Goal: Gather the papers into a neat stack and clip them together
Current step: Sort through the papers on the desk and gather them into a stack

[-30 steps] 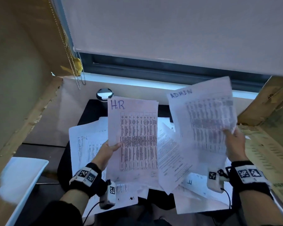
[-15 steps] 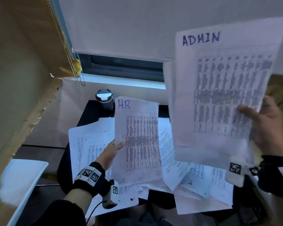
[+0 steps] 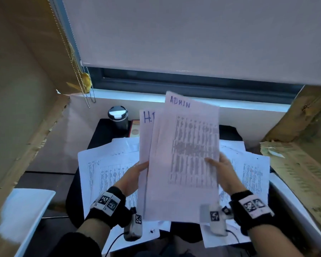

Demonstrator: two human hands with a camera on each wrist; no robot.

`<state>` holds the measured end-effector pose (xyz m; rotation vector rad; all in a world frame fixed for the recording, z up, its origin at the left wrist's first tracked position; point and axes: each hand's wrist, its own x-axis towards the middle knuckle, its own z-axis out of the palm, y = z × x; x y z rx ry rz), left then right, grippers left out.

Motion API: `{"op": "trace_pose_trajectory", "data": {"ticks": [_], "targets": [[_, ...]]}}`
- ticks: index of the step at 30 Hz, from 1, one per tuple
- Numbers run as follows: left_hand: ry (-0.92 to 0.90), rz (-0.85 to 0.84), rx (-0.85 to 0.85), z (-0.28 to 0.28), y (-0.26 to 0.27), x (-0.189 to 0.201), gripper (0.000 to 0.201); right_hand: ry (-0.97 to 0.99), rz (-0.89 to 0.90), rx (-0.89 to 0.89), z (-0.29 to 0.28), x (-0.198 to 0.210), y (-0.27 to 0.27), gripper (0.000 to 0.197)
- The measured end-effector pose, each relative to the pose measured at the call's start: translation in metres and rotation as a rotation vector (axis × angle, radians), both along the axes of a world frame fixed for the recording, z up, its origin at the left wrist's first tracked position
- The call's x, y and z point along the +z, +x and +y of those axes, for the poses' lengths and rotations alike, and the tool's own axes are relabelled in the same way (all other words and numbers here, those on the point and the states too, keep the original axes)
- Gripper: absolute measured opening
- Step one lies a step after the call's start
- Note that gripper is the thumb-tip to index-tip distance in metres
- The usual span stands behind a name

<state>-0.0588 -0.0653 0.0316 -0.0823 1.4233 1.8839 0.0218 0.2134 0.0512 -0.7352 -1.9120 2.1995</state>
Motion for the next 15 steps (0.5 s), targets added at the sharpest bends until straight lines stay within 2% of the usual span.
{"op": "trace_pose_trajectory", "data": {"ticks": [2,6,10,12,13,15], "targets": [[-0.047,-0.003,-0.006,0.000,0.003,-0.002,0.038,-0.061,-0.096,0.101,-0.017,-0.024,0.004,0.035],[-0.122,0.075,-0.036,0.000,0.009,-0.004,0.044,-0.231,-0.179,0.194,-0.036,-0.054,0.013,0.034],[-0.023,0.058,0.059,-0.009,0.017,-0.006,0.079,-0.255,-0.140,0.174,-0.047,-0.053,0.010,0.038],[-0.112,0.093,0.058,-0.014,0.024,-0.010,0.094,-0.277,-0.117,0.152,-0.050,-0.049,0.006,0.037],[-0.176,0.133,0.042,-0.016,0.028,-0.015,0.091,-0.274,-0.117,0.127,-0.051,-0.047,0.004,0.036],[-0.236,0.139,0.056,-0.018,0.032,-0.026,0.056,-0.271,-0.103,0.147,-0.054,-0.042,0.001,0.031]]}}
